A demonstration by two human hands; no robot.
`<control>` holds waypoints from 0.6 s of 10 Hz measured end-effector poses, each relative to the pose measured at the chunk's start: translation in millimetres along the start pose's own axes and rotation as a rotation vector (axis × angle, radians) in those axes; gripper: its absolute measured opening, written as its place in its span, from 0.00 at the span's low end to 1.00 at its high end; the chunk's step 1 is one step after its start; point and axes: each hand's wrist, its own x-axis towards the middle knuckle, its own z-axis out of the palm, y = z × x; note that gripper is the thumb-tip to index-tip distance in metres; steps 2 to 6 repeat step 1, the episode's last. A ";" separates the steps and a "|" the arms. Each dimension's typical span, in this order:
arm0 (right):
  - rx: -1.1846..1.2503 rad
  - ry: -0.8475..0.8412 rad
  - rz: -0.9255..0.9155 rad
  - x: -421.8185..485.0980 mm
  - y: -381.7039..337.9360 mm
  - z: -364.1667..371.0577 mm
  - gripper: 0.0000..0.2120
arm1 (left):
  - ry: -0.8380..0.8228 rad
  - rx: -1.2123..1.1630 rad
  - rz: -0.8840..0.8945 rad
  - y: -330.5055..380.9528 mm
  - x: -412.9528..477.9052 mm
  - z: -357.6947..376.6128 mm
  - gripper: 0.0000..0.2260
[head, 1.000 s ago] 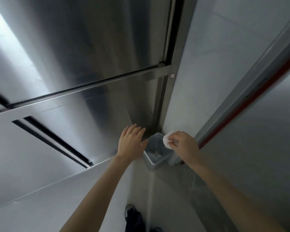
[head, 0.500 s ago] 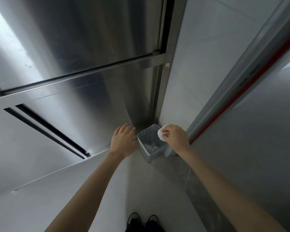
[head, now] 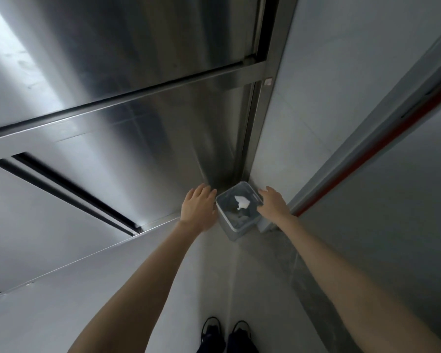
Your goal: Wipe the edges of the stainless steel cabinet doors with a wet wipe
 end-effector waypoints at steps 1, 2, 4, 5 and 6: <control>-0.007 -0.025 -0.041 -13.1 13.5 11.8 0.27 | 0.019 0.005 0.012 0.8 -8.2 4.0 0.25; -0.007 -0.025 -0.041 -13.1 13.5 11.8 0.27 | 0.019 0.005 0.012 0.8 -8.2 4.0 0.25; -0.007 -0.025 -0.041 -13.1 13.5 11.8 0.27 | 0.019 0.005 0.012 0.8 -8.2 4.0 0.25; -0.007 -0.025 -0.041 -13.1 13.5 11.8 0.27 | 0.019 0.005 0.012 0.8 -8.2 4.0 0.25; -0.007 -0.025 -0.041 -13.1 13.5 11.8 0.27 | 0.019 0.005 0.012 0.8 -8.2 4.0 0.25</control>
